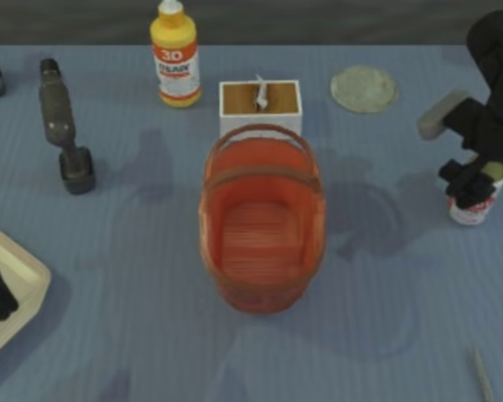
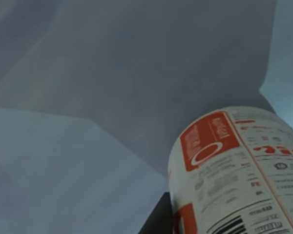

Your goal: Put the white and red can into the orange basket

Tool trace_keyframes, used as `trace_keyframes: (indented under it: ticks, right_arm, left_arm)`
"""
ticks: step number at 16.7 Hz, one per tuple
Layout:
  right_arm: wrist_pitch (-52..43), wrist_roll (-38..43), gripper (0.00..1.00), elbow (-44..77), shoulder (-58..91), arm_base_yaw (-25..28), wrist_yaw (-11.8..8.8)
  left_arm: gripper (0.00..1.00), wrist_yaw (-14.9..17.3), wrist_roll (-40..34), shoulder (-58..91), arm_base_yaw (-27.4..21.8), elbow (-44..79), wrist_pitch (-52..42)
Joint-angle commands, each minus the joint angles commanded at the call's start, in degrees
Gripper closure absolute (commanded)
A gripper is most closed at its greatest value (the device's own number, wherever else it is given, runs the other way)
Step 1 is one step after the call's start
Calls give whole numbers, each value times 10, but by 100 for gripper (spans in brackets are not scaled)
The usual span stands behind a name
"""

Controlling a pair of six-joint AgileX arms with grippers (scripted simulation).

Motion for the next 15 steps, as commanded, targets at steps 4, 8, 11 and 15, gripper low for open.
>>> trace_keyframes:
  ticks: [4,8,11,15]
  right_arm:
    - [0,0,100,0,0,0,0]
    - [0,1,100,0,-1,-1,0]
    - [18,6,100,-3,-1,3,-13]
    - [127,42,100,-22,-3,19,-83]
  left_arm:
    - [0,0,0,0,0,0,0]
    - [0,0,0,0,0,0,0]
    - [0,0,0,0,0,0,0]
    - [0,0,0,0,0,0,0]
